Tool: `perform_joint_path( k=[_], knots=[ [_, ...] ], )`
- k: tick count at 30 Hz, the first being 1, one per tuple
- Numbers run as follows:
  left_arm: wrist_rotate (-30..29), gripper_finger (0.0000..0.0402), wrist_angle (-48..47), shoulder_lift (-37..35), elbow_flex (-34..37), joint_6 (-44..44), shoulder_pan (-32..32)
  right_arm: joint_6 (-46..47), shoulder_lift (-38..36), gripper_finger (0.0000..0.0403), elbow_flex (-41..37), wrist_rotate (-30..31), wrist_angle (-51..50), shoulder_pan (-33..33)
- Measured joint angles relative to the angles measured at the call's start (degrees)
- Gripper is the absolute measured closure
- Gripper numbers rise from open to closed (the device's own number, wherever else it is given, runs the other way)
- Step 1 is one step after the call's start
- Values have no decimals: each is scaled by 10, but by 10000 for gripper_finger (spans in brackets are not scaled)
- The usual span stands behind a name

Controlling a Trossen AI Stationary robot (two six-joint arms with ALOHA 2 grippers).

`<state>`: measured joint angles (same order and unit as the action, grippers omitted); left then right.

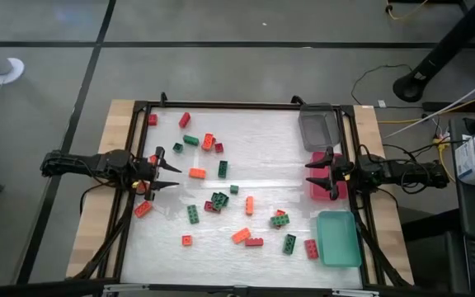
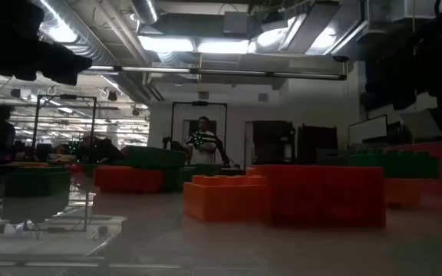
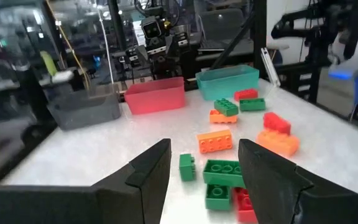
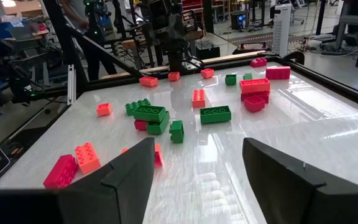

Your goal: Sort blocks

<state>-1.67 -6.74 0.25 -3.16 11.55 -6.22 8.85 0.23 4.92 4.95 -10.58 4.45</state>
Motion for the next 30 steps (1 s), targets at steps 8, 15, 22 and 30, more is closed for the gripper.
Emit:
perform_joint_path(
  k=[8,15,22,30],
  knots=[
    [0,224,0,0,0,54,0,-1,0,159,0,5,0,0],
    [0,224,3,0,0,54,0,-1,0,159,0,5,0,0],
    [2,224,98,0,2,26,0,2,0,159,0,6,1,0],
    [-22,224,209,1,1,-63,0,14,0,159,0,2,1,0]
  ],
)
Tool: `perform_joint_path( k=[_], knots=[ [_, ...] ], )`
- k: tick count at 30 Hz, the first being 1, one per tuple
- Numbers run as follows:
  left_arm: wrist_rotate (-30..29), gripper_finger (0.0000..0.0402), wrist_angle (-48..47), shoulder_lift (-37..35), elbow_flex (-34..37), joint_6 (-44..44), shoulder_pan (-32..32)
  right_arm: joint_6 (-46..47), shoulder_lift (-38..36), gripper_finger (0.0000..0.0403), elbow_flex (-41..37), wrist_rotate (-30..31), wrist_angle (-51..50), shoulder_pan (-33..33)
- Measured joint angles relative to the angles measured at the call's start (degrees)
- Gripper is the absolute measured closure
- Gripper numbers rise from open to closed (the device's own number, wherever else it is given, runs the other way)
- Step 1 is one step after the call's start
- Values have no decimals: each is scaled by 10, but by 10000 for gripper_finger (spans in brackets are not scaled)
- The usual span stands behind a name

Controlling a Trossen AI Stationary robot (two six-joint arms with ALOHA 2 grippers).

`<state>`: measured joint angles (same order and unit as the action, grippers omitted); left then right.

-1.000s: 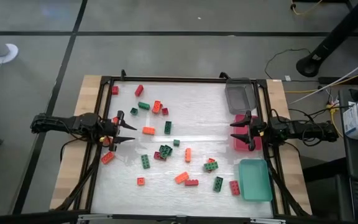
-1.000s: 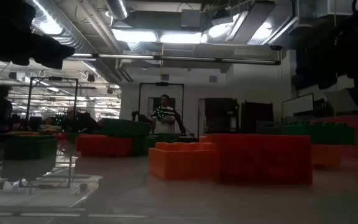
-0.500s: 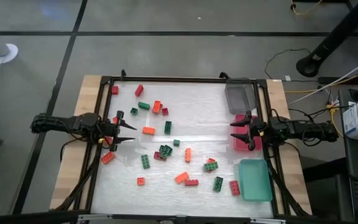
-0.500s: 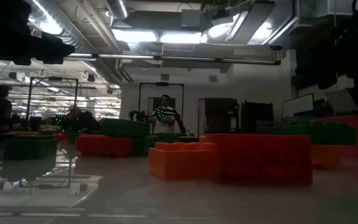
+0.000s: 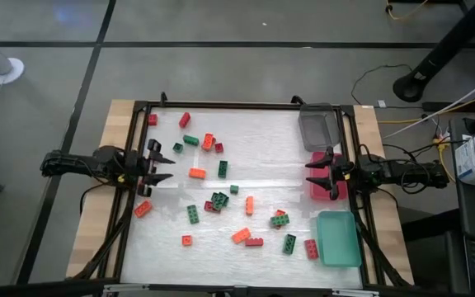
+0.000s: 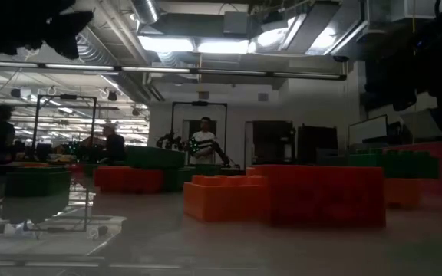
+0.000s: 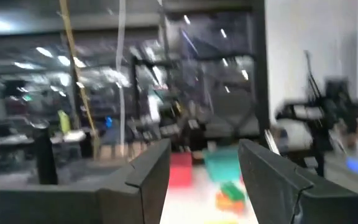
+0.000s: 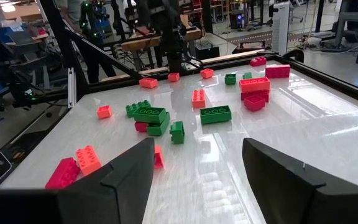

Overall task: Sort blocks
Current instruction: Put the orange game piece in the black bin

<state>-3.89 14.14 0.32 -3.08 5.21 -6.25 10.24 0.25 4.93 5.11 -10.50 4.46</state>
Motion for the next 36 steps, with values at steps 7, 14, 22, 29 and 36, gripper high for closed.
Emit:
perform_joint_path(
  k=[7,14,22,29,36],
  knots=[
    [-255,224,56,51,-5,-110,1,0,0,159,0,-1,1,0],
    [-279,224,103,264,-57,-130,18,-1,0,159,0,40,27,0],
    [-292,224,100,589,-157,-130,41,-1,0,159,0,74,73,0],
    [-360,224,100,758,-226,-233,95,-1,0,159,0,74,72,0],
    [-362,224,85,835,-277,-282,158,-1,0,159,0,74,69,0]
  ],
)
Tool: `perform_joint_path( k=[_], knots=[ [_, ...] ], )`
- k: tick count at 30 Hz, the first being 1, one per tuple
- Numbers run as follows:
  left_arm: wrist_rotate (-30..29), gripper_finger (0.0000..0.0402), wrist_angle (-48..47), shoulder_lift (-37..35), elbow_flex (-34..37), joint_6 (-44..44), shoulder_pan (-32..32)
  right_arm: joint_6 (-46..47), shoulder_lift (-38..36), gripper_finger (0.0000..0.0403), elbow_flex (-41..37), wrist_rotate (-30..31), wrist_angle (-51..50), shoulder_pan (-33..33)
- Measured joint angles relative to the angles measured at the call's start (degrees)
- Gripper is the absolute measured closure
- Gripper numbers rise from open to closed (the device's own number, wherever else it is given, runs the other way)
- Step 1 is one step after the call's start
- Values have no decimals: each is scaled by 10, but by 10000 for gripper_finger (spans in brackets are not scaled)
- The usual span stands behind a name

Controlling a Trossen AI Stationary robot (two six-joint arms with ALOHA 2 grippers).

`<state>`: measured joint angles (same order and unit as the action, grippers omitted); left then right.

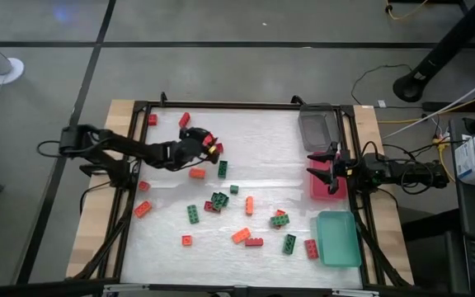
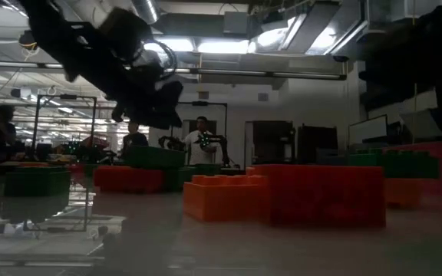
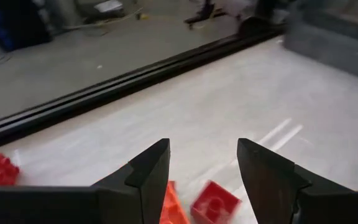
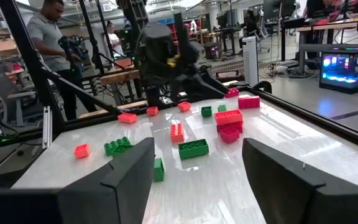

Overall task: Sort blocks
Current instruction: Put the orange game piece in the black bin

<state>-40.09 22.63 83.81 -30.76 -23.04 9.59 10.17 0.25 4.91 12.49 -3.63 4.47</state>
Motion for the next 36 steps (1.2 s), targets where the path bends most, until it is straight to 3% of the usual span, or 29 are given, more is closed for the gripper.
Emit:
perform_joint_path(
  k=[10,31,36],
  knots=[
    [26,224,-59,45,-12,-75,26,0,0,159,0,0,-12,0],
    [53,225,-99,83,-12,-114,26,0,0,159,0,0,-12,0],
    [52,266,-98,84,-12,-115,26,0,0,159,0,-1,-12,0]
  ],
)
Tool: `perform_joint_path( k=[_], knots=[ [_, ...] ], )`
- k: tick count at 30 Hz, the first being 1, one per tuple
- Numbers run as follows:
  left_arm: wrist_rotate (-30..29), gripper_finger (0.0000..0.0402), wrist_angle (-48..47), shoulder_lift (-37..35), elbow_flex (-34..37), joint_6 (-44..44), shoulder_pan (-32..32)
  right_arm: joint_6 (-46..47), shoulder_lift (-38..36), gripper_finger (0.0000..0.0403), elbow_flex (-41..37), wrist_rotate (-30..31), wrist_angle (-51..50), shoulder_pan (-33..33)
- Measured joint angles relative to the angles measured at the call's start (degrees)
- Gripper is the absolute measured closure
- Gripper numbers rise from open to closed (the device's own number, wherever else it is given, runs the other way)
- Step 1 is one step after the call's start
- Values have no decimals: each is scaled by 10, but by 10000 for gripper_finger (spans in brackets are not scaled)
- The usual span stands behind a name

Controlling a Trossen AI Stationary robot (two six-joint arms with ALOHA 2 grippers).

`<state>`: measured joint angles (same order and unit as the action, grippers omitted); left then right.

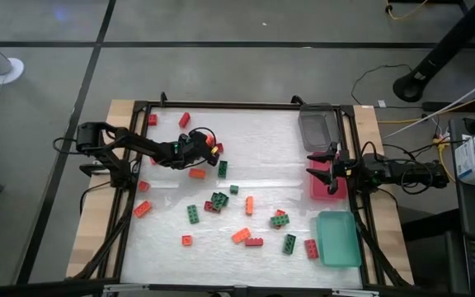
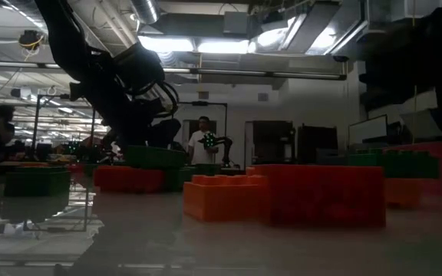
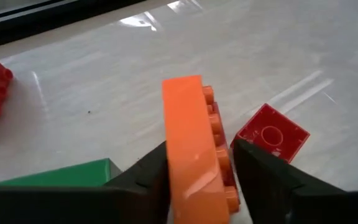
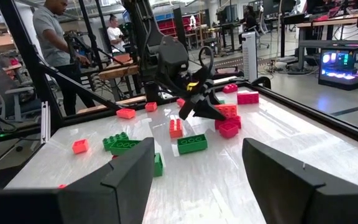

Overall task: Sort blocks
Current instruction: Put the orange game piece in the black bin

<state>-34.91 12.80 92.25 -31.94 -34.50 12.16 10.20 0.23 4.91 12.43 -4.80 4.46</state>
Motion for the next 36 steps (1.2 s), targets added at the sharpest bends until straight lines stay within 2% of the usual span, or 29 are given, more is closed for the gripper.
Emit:
perform_joint_path(
  k=[5,14,17,21,24,27,31,36],
  knots=[
    [0,328,0,0,0,0,0,0,0,159,0,0,2,0],
    [12,328,13,-64,1,24,-1,13,0,159,0,0,7,0],
    [65,328,79,-85,1,39,-1,12,3,159,0,1,22,0],
    [190,327,223,-84,1,58,-9,-1,23,159,0,1,55,0],
    [233,326,311,-74,0,77,-30,-16,55,159,0,0,94,0],
    [242,327,364,-59,0,98,-56,-32,97,159,0,-1,143,0],
    [241,327,376,-33,-18,139,-88,-47,168,159,0,-2,222,0],
    [242,327,376,14,-75,213,-119,-52,278,159,4,-19,338,0]
  ],
)
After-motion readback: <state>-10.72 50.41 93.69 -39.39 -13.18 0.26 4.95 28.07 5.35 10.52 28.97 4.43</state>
